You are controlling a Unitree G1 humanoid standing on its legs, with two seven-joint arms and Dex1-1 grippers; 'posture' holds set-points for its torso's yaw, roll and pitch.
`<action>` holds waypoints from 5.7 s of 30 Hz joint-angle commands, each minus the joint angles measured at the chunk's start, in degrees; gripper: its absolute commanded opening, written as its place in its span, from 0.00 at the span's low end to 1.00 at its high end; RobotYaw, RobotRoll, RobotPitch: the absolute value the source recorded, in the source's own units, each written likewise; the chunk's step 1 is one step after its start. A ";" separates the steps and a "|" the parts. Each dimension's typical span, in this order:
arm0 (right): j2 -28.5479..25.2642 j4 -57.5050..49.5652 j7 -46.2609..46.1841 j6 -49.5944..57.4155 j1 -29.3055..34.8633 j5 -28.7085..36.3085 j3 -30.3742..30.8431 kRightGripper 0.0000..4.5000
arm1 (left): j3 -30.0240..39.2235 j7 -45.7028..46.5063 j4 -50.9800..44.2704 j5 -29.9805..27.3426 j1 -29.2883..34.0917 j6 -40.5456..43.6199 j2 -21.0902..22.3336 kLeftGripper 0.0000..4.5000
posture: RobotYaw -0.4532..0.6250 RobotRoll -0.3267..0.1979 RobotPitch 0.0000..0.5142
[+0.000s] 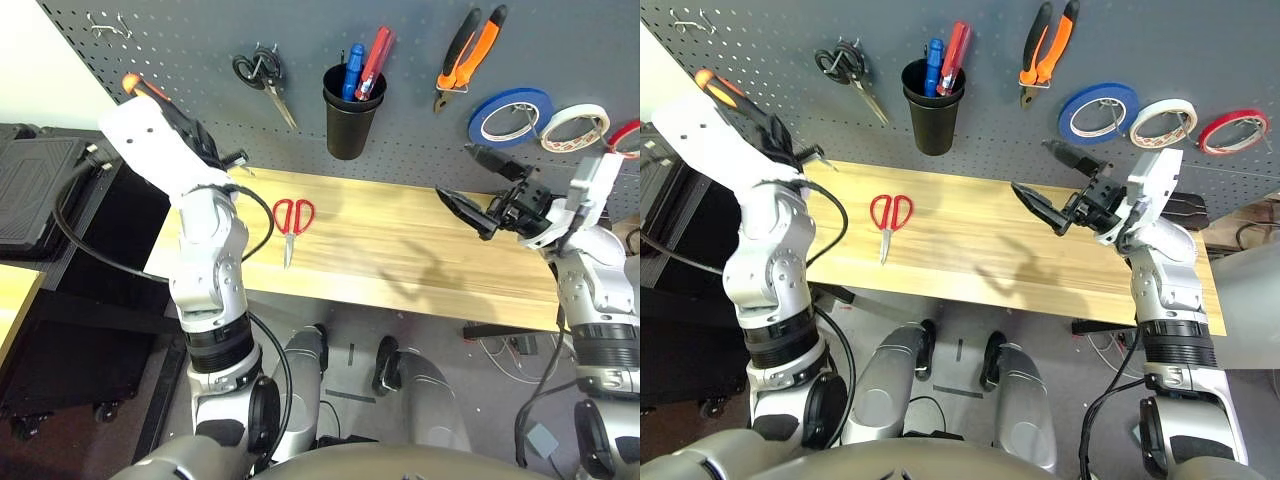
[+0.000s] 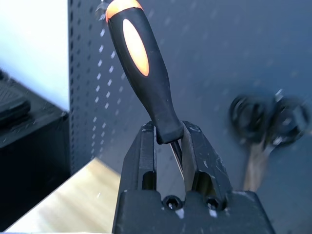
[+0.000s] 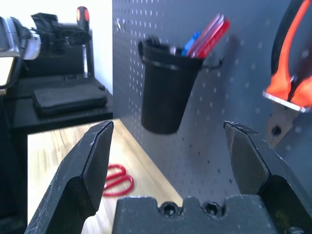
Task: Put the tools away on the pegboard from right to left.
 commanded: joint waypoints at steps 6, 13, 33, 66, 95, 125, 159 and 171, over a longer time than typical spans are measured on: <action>-0.57 -4.39 -4.74 4.92 -0.62 3.00 -3.12 1.00 | 0.52 -0.85 -1.43 -1.76 -8.63 2.09 1.24 0.13 | 0.64 0.62 0.41; -0.53 -3.89 -5.25 4.38 -0.65 2.24 -3.84 1.00 | 1.67 -0.27 1.61 -3.38 -16.41 1.36 0.48 0.13 | 0.62 0.62 0.39; 5.29 -5.03 -9.57 1.24 -2.54 -2.58 0.31 1.00 | -4.90 -2.61 15.31 -2.60 -23.24 -8.90 -3.68 0.13 | 0.58 0.62 0.35; 6.14 -4.37 -13.33 -0.35 -2.87 -6.34 2.48 1.00 | -16.26 -8.68 26.44 11.15 -18.40 -17.17 1.23 0.13 | 0.56 0.62 0.37; 6.72 -5.05 -16.19 1.22 -3.64 -10.80 5.89 1.00 | -20.97 -14.72 25.99 14.95 -15.40 -14.59 2.13 0.13 | 0.56 0.62 0.38; 7.70 -3.25 -15.06 -0.08 -2.97 -11.17 7.24 1.00 | -9.08 -16.47 7.17 4.56 -17.93 -6.58 2.13 0.99 | 0.59 0.62 0.37; 1.80 -4.76 -20.85 31.73 -0.48 -29.21 22.75 1.00 | -20.84 -17.07 12.81 14.60 22.99 -2.77 11.21 0.99 | 0.62 0.62 0.53; 5.85 -2.96 -23.85 31.28 0.64 -32.33 25.91 1.00 | -16.80 -13.55 29.11 15.01 18.48 -6.95 10.12 0.99 | 0.60 0.62 0.60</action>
